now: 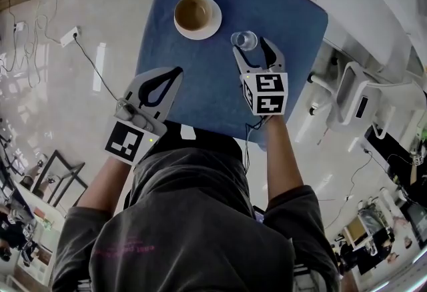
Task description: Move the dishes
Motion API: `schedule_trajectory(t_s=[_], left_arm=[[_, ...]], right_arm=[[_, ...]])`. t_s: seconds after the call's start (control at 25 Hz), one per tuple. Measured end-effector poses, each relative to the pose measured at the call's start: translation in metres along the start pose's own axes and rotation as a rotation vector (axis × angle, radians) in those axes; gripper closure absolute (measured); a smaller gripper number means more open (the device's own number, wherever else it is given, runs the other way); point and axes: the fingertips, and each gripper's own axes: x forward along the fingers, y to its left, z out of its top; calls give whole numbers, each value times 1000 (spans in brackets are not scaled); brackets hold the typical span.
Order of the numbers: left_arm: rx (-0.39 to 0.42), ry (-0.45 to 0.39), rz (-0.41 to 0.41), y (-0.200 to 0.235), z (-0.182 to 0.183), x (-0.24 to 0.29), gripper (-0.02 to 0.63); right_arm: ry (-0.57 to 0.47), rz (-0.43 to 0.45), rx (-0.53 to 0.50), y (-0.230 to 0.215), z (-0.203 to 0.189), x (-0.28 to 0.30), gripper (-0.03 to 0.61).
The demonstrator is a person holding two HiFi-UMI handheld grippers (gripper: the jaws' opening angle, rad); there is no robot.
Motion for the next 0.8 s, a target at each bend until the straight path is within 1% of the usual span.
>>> schedule_trajectory(t_s=[0.28,0.8], left_arm=[[-11,15,8,3,-7,1,612],[-22,42,6,9,-17,6,612]], right_arm=[[48,11,-19,-1,-13,20,264],[77,-5,-8,-4,-25,41,262]])
